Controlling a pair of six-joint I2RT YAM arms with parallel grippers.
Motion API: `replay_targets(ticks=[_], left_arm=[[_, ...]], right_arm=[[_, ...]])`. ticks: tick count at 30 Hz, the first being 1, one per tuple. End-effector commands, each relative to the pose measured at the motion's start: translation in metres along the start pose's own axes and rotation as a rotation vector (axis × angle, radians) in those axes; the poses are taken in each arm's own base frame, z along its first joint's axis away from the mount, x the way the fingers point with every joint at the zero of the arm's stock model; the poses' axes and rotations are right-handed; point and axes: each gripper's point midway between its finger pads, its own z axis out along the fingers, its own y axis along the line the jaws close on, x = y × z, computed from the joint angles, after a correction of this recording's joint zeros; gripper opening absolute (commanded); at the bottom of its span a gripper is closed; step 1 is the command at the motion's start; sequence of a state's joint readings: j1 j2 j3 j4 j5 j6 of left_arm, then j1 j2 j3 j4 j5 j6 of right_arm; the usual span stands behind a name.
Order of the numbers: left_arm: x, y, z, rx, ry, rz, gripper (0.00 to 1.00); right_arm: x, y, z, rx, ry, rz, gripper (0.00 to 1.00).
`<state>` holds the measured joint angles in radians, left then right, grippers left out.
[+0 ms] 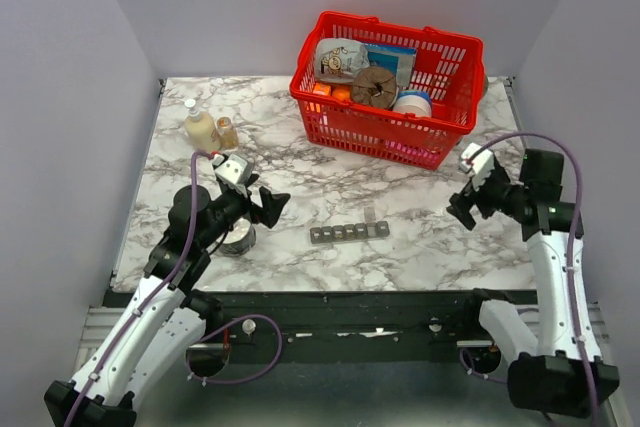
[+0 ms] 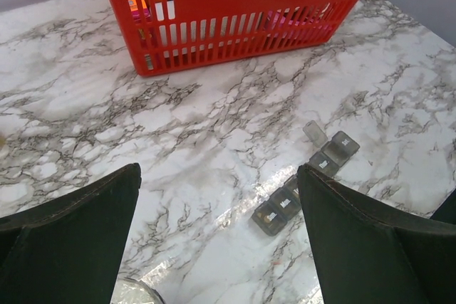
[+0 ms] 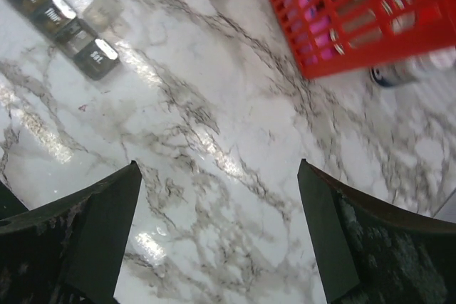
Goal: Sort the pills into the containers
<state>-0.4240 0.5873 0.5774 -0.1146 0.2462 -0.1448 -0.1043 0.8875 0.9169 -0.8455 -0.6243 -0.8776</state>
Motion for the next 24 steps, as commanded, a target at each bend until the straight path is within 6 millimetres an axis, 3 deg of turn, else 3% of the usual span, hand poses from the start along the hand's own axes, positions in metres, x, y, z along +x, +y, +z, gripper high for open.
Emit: replay_targets(ticks=[1, 3, 4, 6, 11, 12, 13, 15, 16, 18, 19, 20, 22, 24], left_arm=[[-0.003, -0.003, -0.001, 0.022, -0.002, 0.021, 0.99], [-0.002, -0.002, -0.001, 0.020, 0.001, 0.018, 0.99], [-0.003, -0.003, -0.002, 0.022, -0.003, 0.019, 0.99], [-0.003, -0.002, -0.002, 0.019, -0.005, 0.021, 0.99], [-0.003, -0.002, -0.002, 0.018, -0.006, 0.020, 0.99], [-0.002, -0.002, -0.002, 0.016, -0.002, 0.020, 0.99], [-0.001, -0.001, -0.002, 0.014, -0.001, 0.018, 0.99], [0.000, -0.001, -0.001, 0.011, 0.002, 0.016, 0.99], [0.001, 0.000, 0.000, 0.007, 0.008, 0.015, 0.99], [0.002, 0.002, 0.000, 0.002, 0.013, 0.019, 0.99], [0.003, 0.002, 0.001, -0.001, 0.017, 0.018, 0.99], [0.004, 0.004, 0.001, -0.006, 0.023, 0.016, 0.99], [0.007, 0.005, 0.002, -0.012, 0.031, 0.014, 0.99], [0.008, 0.007, 0.002, -0.021, 0.033, 0.015, 0.99]], right_arm=[[0.020, -0.020, -0.019, 0.051, -0.046, 0.317, 0.99], [0.032, -0.050, -0.022, 0.098, -0.050, 0.454, 0.99], [0.035, -0.076, -0.034, 0.169, -0.059, 0.563, 0.99], [0.050, -0.104, -0.026, 0.179, -0.041, 0.671, 0.99], [0.048, -0.183, -0.018, 0.354, -0.090, 0.837, 1.00], [0.036, -0.203, -0.023, 0.390, -0.106, 0.837, 1.00], [0.049, -0.212, -0.005, 0.399, -0.051, 0.929, 1.00], [0.037, -0.234, 0.000, 0.432, -0.024, 0.952, 1.00], [0.045, -0.237, 0.021, 0.424, 0.029, 0.982, 1.00], [0.040, -0.251, 0.034, 0.445, 0.041, 0.996, 1.00], [0.036, -0.253, 0.044, 0.460, 0.052, 1.031, 1.00], [0.050, -0.252, 0.062, 0.446, 0.105, 1.080, 1.00], [0.038, -0.263, 0.071, 0.457, 0.106, 1.122, 1.00], [0.048, -0.263, 0.089, 0.446, 0.135, 1.186, 1.00]])
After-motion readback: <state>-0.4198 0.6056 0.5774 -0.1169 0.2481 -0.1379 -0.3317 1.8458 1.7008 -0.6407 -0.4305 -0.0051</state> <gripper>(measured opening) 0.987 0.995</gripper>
